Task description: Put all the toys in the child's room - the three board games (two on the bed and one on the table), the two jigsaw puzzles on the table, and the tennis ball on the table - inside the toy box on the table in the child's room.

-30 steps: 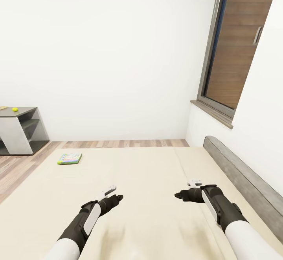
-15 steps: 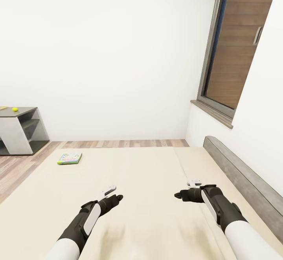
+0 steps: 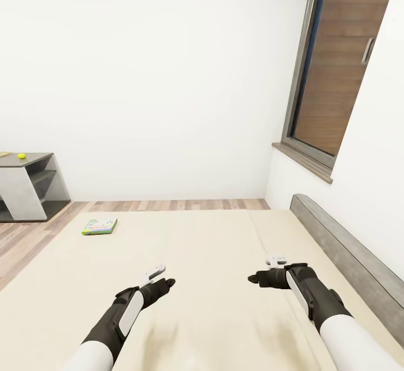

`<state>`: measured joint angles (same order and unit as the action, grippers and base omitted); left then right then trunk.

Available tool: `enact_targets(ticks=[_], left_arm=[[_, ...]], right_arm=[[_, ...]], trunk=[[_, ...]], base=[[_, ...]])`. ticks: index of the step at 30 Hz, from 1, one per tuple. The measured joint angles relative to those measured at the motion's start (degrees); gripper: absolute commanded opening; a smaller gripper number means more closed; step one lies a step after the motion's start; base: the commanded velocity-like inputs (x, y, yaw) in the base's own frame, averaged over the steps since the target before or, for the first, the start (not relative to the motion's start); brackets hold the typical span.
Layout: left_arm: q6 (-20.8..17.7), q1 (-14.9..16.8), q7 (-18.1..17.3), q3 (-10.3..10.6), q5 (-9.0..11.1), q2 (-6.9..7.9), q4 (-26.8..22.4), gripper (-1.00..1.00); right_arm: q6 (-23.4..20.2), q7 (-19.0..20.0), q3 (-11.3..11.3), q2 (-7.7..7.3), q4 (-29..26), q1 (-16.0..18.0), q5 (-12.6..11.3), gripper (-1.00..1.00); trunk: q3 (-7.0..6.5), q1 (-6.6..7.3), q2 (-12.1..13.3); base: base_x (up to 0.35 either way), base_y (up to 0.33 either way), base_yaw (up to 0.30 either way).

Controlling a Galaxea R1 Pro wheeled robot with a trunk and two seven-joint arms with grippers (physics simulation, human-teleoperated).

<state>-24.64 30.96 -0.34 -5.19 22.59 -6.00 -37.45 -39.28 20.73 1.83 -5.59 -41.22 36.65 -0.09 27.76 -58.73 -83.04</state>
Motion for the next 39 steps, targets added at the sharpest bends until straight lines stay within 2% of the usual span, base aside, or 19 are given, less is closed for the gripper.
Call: enact_targets(ticks=[28, 39], left_arm=[[0.00, -0.04, 0.02, -0.02, 0.00, 0.01, 0.00, 1.00], [-0.01, -0.05, 0.03, -0.04, 0.00, 0.01, -0.02, 1.00]], right_arm=[[0.00, -0.07, 0.01, 0.03, -0.02, 0.00, 0.06, 1.00], [-0.01, -0.02, 0.02, 0.03, -0.07, 0.03, 0.03, 1.00]], trunk=[[0.00, 0.00, 0.00], [0.08, 0.00, 0.00]], base=[[0.000, 0.000, 0.001], [0.000, 0.000, 0.124]])
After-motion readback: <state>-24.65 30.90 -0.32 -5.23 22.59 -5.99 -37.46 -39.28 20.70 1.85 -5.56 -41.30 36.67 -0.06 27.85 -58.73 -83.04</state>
